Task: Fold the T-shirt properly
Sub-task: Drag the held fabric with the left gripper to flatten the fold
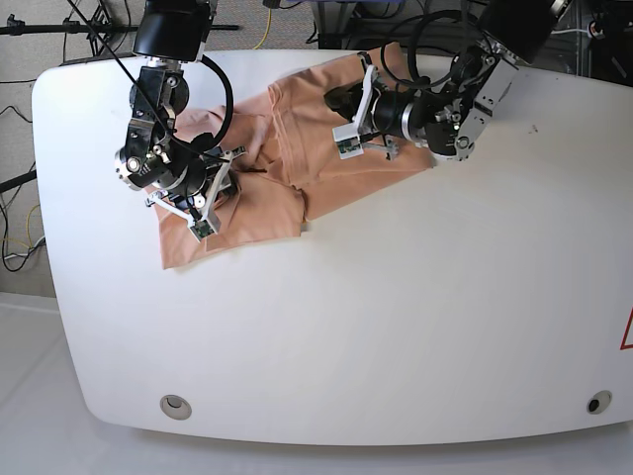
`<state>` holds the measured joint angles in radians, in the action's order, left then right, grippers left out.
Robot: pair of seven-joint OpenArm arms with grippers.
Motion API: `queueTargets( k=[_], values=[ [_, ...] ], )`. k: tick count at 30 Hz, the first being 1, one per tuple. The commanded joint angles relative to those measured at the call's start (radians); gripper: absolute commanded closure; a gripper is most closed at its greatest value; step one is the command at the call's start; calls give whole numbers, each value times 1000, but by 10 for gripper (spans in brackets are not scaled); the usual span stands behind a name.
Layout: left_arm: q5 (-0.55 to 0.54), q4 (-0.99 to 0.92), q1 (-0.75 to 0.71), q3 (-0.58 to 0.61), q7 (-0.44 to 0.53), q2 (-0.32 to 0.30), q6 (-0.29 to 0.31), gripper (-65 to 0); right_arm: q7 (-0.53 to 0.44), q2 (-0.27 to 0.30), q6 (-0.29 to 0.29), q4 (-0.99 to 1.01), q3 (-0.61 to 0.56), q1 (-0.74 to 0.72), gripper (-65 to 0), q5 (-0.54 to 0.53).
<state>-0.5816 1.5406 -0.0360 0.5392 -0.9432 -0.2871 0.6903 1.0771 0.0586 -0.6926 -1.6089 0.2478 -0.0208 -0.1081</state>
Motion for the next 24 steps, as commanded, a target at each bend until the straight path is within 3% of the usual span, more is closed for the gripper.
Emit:
queueTargets(
  k=[1, 24],
  values=[
    [162, -12, 2, -1, -79, -8, -33, 0, -8, 5, -6, -12, 0, -15, -188, -2],
    [338, -81, 83, 5, -79, -30, -31, 0, -11, 13, -6, -12, 5, -9, -186, 5]
  ],
)
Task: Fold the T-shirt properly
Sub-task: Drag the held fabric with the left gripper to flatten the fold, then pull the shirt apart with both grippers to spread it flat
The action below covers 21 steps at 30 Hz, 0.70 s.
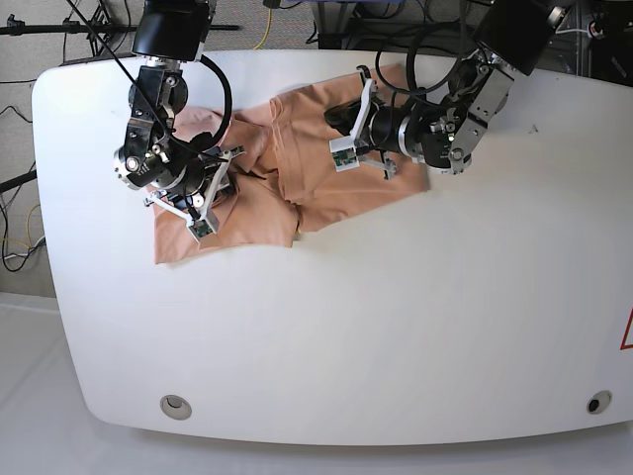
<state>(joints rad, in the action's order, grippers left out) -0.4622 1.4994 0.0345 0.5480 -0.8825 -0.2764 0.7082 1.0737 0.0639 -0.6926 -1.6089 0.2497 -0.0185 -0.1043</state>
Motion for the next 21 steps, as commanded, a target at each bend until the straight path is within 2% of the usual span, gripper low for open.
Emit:
queueTargets(
  k=[1, 7, 14, 21],
  values=[
    [227, -44, 20, -4, -140, -44, -49, 0, -8, 7, -6, -12, 3, -11, -186, 1],
    [270, -67, 61, -3, -140, -54, -49, 0, -10, 7, -6, -12, 3, -13, -186, 1],
    [290, -107, 107, 63, -140, -67, -49, 0, -17, 7, -6, -12, 4, -19, -186, 2],
    [290, -145, 114, 99, -140, -85, -49, 0, -69, 18, -5, -12, 6, -19, -186, 2]
  ],
)
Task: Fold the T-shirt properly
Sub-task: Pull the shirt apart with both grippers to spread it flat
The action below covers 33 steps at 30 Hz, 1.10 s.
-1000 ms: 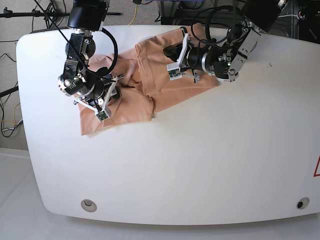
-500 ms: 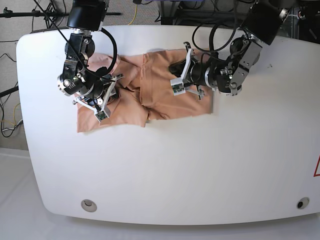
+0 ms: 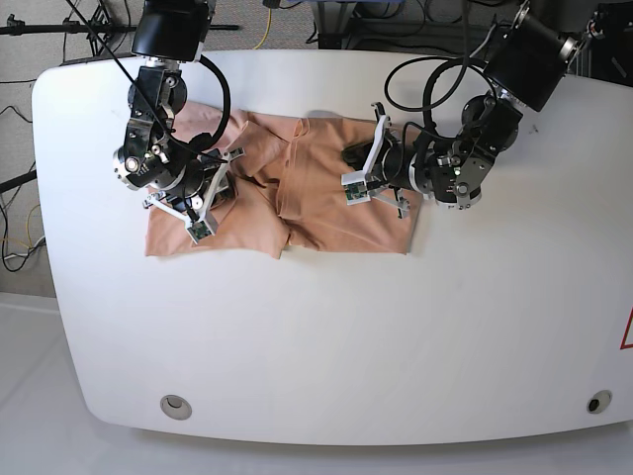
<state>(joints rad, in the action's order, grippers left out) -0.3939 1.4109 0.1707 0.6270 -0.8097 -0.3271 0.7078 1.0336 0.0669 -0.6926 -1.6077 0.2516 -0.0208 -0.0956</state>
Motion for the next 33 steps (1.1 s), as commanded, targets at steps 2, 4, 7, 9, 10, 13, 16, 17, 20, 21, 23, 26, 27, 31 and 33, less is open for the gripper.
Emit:
queueTargets(
  k=[2, 4, 7, 9, 10, 13, 16, 17, 20, 21, 23, 26, 27, 31, 33],
  values=[
    [223, -57, -23, 21, -213, -34, -49, 0, -39, 21, -5, -12, 4, -17, -186, -6],
    [223, -57, -23, 21, -213, -36, -49, 0, -40, 24, -5, 0, 4, -17, -186, -6],
    [223, -57, -26, 18, -215, -43, -49, 0, -40, 27, -5, 24, 27, -20, -186, -6],
    [223, -57, -29, 18, -215, -57, -49, 0, -40, 26, -5, 34, 58, -31, -186, -6],
    [223, -57, -29, 18, -215, -62, -49, 0, -40, 26, -5, 37, 68, -34, -186, -6],
    [221, -57, -32, 15, -215, -70, -49, 0, -40, 26, -5, 45, 105, -38, -190, -6],
    [221, -57, -44, 14, -215, -83, -49, 0, -40, 27, -6, 42, 128, -41, -190, -6],
    [220, -52, -49, 12, -215, -91, -49, 0, -40, 27, -6, 39, 133, -49, -190, -8],
    [220, -51, -59, -3, -215, -96, -49, 0, -36, 41, -6, 28, 136, -58, -190, -8],
    [220, -51, -59, -12, -215, -96, -49, 0, -36, 47, -6, 28, 136, -58, -190, -13],
    [220, -51, -59, -28, -215, -96, -49, 0, -36, 52, -6, 28, 136, -61, -190, -17],
    [218, -51, -59, -46, -215, -96, -49, 0, -34, 52, -6, 27, 136, -66, -190, -17],
    [218, -49, -59, -54, -215, -94, -49, 0, -34, 52, -6, 25, 136, -66, -190, -17],
    [218, -49, -59, -78, -216, -93, -49, 0, -34, 50, -6, -6, 136, -66, -190, -17],
    [217, -49, -58, -94, -216, -91, -49, 0, -34, 49, -6, -29, 136, -66, -190, -19]
  ],
)
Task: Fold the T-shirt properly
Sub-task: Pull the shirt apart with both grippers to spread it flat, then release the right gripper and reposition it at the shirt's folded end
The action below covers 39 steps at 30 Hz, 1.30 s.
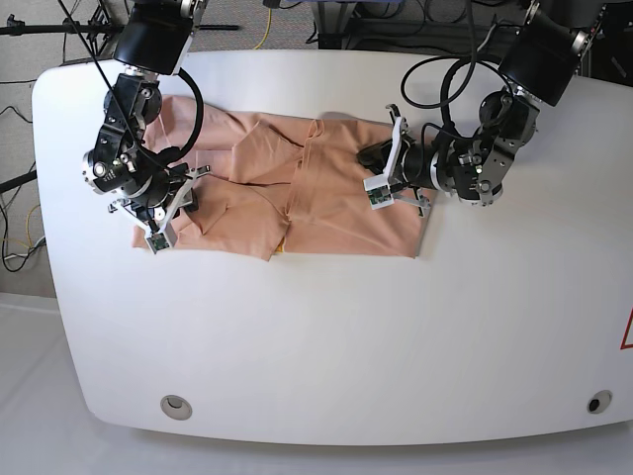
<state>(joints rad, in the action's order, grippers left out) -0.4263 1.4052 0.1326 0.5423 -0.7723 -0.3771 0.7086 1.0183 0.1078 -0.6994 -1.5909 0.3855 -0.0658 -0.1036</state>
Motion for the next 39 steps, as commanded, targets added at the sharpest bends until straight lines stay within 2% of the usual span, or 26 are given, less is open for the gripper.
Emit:
queueTargets(
  k=[1, 10, 12, 16, 20, 29, 35, 39],
  values=[
    [249, -42, -18, -17, -253, -39, -50, 0, -19, 8, 1, -58, 2, -21, -190, -11],
    [252, 49, -20, -89, -258, -10, -54, 0, -17, 8, 1, -104, 2, -22, -213, -6],
    [252, 62, -20, -93, -263, 0, -56, 0, -10, 8, 2, -102, 2, -22, -248, -3],
    [252, 89, -15, -97, -292, 33, -53, 0, 7, 7, 2, -98, 26, -22, -362, -2],
    [251, 122, -18, -98, -307, 53, -51, 0, 15, 5, 2, -98, 57, -16, -436, -9],
    [251, 202, -17, -98, -353, 114, -51, 0, 21, 5, 1, -96, 146, -13, -446, -11],
    [251, 273, -12, -97, -395, 138, -56, 0, 84, 5, 1, -95, 214, -21, -447, -17],
    [254, 316, 11, -97, -413, 166, -57, 0, 113, -18, 1, -88, 277, -21, -447, -72]
  ],
)
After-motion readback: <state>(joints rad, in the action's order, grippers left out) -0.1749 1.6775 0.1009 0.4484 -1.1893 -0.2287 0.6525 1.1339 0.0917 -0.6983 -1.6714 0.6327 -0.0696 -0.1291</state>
